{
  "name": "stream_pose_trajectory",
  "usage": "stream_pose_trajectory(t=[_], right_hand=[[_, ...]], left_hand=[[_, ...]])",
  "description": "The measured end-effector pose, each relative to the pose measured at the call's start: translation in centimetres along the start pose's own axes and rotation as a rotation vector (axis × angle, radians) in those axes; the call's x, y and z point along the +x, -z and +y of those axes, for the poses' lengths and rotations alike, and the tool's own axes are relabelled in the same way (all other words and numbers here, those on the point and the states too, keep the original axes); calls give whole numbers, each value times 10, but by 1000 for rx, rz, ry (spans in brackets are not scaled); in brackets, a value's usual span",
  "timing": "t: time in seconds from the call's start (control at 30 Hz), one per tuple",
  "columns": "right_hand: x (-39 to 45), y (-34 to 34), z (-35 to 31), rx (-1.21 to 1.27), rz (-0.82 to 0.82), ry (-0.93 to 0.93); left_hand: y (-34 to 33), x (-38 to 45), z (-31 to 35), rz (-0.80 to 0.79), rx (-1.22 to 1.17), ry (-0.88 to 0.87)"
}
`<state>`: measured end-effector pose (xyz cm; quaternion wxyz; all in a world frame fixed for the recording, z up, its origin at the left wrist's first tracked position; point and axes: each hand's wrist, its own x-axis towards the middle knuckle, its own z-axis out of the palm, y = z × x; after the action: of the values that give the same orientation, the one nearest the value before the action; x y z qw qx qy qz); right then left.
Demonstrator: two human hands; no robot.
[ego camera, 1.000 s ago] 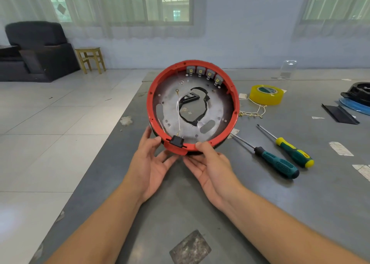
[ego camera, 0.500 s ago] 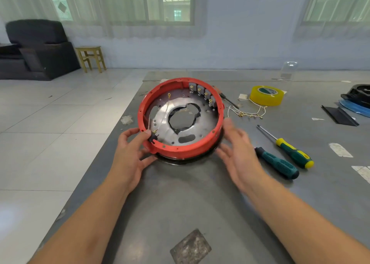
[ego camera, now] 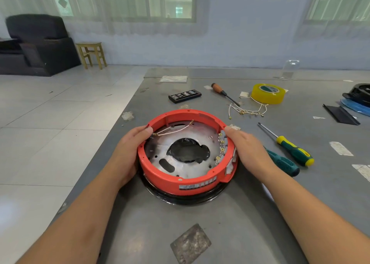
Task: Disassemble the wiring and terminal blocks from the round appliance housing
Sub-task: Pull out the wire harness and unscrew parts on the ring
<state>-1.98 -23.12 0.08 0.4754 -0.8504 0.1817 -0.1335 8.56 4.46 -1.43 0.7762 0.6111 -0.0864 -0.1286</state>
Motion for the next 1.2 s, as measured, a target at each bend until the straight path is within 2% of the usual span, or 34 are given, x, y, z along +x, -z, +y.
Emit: stream_pose_trajectory(t=[0.13, 0.27, 0.33, 0.43, 0.5, 0.6, 0.7, 0.8, 0.97, 1.2], right_hand=[[-1, 5, -2, -196, 0, 27], [0, 13, -6, -370, -89, 34], [2, 17, -12, -419, -70, 62], [2, 19, -30, -327, 92, 229], [8, 12, -46, -299, 105, 399], [27, -7, -71, -468, -52, 579], [50, -28, -89, -678, -240, 662], [65, -49, -95, -803, -342, 707], [69, -81, -92, -938, -301, 832], [69, -87, -84, -865, -342, 784]], left_hand=[[1, 2, 0, -36, 65, 10], [1, 5, 0, 0, 92, 44], [1, 5, 0, -5, 101, 57], [1, 5, 0, -53, 89, 72], [2, 4, 0, -63, 74, 75], [5, 5, -2, -73, 67, 63], [6, 5, -5, -80, 69, 45], [6, 6, -7, -70, 93, 20], [7, 7, -10, -61, 115, 11], [10, 8, -12, -54, 152, -13]])
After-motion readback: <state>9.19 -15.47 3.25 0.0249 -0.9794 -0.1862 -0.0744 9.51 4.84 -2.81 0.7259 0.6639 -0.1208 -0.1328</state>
